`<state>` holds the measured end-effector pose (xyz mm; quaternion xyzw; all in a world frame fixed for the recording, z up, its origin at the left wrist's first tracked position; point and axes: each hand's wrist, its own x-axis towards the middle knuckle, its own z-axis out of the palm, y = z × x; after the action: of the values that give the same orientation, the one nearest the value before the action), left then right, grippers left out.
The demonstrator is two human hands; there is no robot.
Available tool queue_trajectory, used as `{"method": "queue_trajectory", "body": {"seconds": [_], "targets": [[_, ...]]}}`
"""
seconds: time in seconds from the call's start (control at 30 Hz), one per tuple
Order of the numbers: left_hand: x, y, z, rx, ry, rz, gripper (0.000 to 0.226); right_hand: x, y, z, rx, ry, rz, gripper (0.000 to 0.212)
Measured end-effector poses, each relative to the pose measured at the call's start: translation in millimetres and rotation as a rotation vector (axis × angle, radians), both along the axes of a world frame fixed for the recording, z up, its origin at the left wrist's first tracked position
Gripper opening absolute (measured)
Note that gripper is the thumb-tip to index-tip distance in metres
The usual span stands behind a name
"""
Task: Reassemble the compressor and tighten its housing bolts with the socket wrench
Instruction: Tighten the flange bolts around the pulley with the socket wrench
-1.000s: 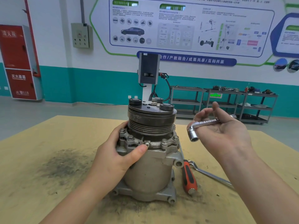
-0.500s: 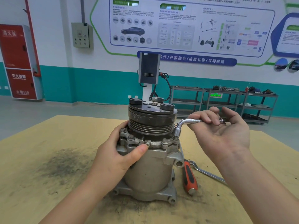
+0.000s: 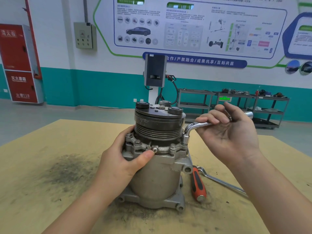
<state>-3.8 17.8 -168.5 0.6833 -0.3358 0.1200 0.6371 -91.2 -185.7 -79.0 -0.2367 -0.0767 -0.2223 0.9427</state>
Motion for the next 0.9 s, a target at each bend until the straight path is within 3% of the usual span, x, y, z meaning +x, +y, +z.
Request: {"method": "queue_trajectory", "body": {"seconds": [0.33,0.57,0.7,0.83,0.9], "targets": [[3,-1,-2,-0.037,0.012,-0.024,0.067,6,-3,-1,0.030,0.148,-0.001,0.036],[12,1,-2,-0.026,0.016,-0.061,0.073,24,7,14,-0.439,0.362,-0.290,0.034],[17,2,-2,-0.050,0.059,-0.110,0.104,11,9,-5,-0.294,0.250,-0.277,0.034],[16,1,-5,-0.052,0.076,-0.052,0.084,-13,19,-20,-0.304,0.154,-0.423,0.034],[12,0,-7,-0.063,0.078,0.017,0.087,-22,30,-25,-0.381,0.126,-0.557,0.030]]}}
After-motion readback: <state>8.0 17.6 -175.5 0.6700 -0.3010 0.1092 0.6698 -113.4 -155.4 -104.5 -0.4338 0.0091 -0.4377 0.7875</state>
